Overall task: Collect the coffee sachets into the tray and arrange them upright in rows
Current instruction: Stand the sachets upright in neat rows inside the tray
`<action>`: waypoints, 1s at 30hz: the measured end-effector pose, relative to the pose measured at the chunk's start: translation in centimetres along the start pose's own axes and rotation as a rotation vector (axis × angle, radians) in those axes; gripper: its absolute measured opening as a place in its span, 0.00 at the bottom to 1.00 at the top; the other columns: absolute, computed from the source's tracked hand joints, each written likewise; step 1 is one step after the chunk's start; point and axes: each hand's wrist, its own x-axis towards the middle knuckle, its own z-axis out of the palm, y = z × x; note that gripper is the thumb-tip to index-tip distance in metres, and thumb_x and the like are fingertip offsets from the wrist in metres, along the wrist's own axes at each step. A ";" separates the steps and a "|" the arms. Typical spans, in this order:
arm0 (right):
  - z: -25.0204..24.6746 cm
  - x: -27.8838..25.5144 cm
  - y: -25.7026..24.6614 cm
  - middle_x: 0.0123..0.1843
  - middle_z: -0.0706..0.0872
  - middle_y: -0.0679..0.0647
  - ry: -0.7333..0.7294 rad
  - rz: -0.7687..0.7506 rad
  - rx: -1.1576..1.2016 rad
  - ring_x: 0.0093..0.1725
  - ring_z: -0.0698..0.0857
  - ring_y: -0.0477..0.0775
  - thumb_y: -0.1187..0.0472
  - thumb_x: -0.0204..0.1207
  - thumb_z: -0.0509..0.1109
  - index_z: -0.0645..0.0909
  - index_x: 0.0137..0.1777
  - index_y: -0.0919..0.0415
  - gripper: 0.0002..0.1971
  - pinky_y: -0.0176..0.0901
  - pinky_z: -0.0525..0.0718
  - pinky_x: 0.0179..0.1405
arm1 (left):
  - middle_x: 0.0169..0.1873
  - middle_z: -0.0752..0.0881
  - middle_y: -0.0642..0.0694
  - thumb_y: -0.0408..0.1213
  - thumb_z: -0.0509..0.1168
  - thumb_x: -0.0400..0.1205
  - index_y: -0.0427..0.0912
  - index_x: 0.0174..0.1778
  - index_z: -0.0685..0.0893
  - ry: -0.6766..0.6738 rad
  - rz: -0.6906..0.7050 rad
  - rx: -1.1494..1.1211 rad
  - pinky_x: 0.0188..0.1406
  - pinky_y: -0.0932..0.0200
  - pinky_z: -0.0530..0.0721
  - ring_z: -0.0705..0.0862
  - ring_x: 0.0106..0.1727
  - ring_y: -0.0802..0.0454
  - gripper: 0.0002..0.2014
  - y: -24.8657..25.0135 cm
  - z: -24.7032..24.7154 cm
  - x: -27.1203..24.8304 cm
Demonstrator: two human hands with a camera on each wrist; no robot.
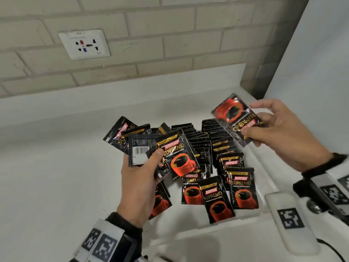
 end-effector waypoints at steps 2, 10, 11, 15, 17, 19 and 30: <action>-0.4 -0.2 -0.4 0.32 0.87 0.52 -0.036 -0.058 -0.087 0.23 0.80 0.39 0.76 0.66 0.73 0.74 0.48 0.48 0.22 0.27 0.77 0.22 | 0.48 0.87 0.42 0.28 0.68 0.76 0.39 0.61 0.80 -0.008 -0.011 0.014 0.43 0.50 0.89 0.85 0.48 0.46 0.17 -0.2 0.0 0.0; 1.0 -1.1 -0.6 0.39 0.90 0.55 -0.231 -0.026 0.049 0.36 0.88 0.50 0.61 0.61 0.74 0.87 0.39 0.59 0.07 0.37 0.88 0.35 | 0.48 0.89 0.42 0.28 0.69 0.76 0.40 0.62 0.80 -0.018 -0.024 0.028 0.47 0.46 0.89 0.86 0.48 0.46 0.18 -0.2 0.0 0.1; 1.3 -1.2 -0.6 0.39 0.90 0.55 -0.290 0.001 0.067 0.33 0.87 0.51 0.57 0.58 0.74 0.87 0.39 0.58 0.09 0.36 0.87 0.30 | 0.49 0.88 0.41 0.28 0.69 0.76 0.39 0.63 0.80 -0.016 -0.025 0.033 0.49 0.44 0.88 0.86 0.49 0.45 0.19 -0.2 0.0 0.1; 2.4 -1.6 -0.9 0.39 0.89 0.47 -0.499 -0.001 -0.121 0.20 0.78 0.49 0.67 0.66 0.75 0.83 0.45 0.50 0.12 0.34 0.78 0.17 | 0.46 0.89 0.45 0.27 0.69 0.76 0.40 0.62 0.80 -0.017 -0.020 0.048 0.50 0.45 0.87 0.86 0.48 0.47 0.18 -0.3 0.0 0.0; 3.0 -1.8 -1.0 0.39 0.89 0.44 -0.609 -0.015 -0.252 0.20 0.76 0.44 0.67 0.65 0.77 0.80 0.48 0.47 0.17 0.35 0.77 0.18 | 0.47 0.90 0.46 0.27 0.68 0.76 0.42 0.61 0.81 -0.031 -0.014 0.064 0.49 0.45 0.87 0.87 0.49 0.46 0.17 -0.3 0.1 -0.2; 3.7 -1.7 -1.0 0.46 0.86 0.47 -0.609 -0.037 -0.331 0.23 0.76 0.42 0.62 0.63 0.80 0.78 0.48 0.44 0.19 0.33 0.77 0.21 | 0.47 0.91 0.47 0.26 0.68 0.76 0.43 0.59 0.81 -0.055 -0.008 0.073 0.48 0.46 0.88 0.89 0.50 0.46 0.17 -0.3 0.4 -0.5; 5.8 -0.3 0.7 0.39 0.76 0.43 -0.243 -0.170 -0.485 0.37 0.78 0.41 0.49 0.58 0.80 0.75 0.49 0.34 0.21 0.40 0.78 0.45 | 0.50 0.90 0.41 0.24 0.66 0.74 0.42 0.59 0.81 -0.160 -0.021 -0.039 0.54 0.40 0.85 0.89 0.52 0.44 0.18 -0.1 2.0 -1.6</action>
